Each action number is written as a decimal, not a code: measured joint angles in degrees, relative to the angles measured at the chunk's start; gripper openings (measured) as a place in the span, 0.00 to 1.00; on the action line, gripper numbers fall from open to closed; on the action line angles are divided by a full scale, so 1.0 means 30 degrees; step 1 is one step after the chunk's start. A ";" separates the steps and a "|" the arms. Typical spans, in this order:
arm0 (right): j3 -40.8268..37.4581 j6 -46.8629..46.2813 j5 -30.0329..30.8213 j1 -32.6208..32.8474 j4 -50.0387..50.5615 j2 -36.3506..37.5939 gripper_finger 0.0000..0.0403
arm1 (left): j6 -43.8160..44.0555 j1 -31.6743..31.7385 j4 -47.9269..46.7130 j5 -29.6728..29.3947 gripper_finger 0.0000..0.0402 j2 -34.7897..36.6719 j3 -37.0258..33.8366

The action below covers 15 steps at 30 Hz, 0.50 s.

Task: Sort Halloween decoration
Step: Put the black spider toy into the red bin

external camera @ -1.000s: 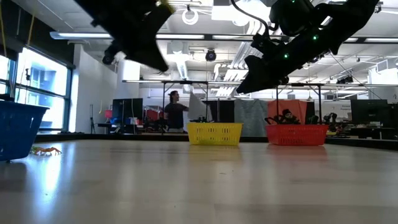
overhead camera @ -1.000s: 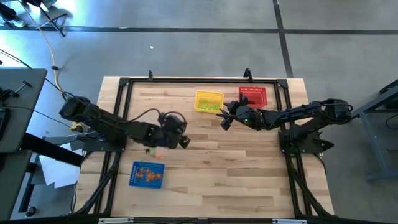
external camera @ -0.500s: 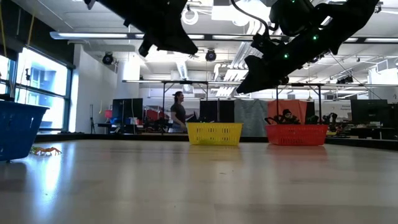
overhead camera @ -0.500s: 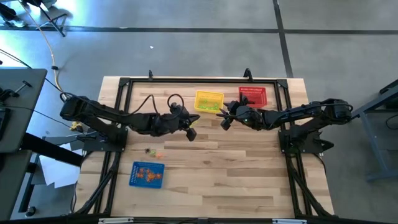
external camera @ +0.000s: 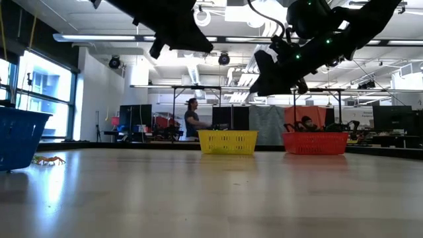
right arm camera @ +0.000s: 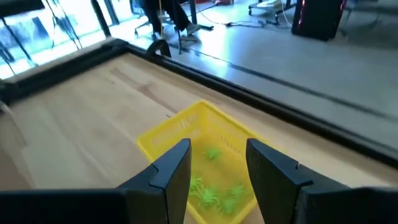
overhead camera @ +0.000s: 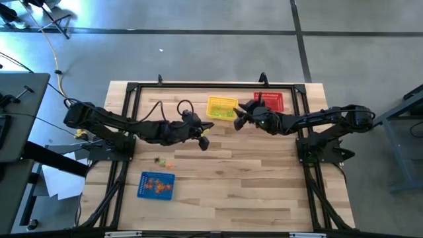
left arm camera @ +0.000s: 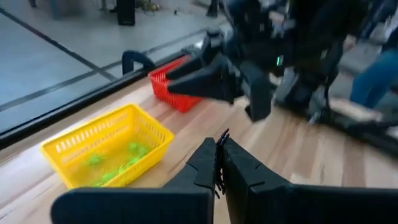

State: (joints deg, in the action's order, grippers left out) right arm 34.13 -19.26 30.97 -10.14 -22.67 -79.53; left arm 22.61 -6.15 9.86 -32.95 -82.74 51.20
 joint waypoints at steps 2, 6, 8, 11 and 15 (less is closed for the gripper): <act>0.0000 -0.1036 -0.0068 -0.0003 0.0058 0.0000 0.37 | 0.0386 0.0000 0.0663 -0.0232 0.00 0.0000 0.0007; 0.0000 -0.3363 -0.0183 0.0000 0.0041 0.0000 0.37 | -0.0256 0.0015 0.1514 -0.0271 0.00 0.0015 0.0007; 0.0000 -0.4134 -0.0469 -0.0003 -0.0063 0.0000 0.37 | -0.0407 0.0015 0.1550 -0.0271 0.00 0.0015 0.0007; 0.0000 -0.4040 -0.1411 -0.0025 -0.0592 0.0000 0.37 | -0.0422 0.0051 0.1541 -0.0271 0.00 0.0015 0.0007; 0.0000 -0.3785 -0.2408 -0.0036 -0.0560 -0.0004 0.37 | -0.0551 0.0044 0.1529 -0.0278 0.00 0.0015 0.0007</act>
State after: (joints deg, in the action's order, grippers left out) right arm 34.13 -30.61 23.75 -10.25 -24.35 -79.54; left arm 20.96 -6.02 14.44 -33.78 -82.70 51.22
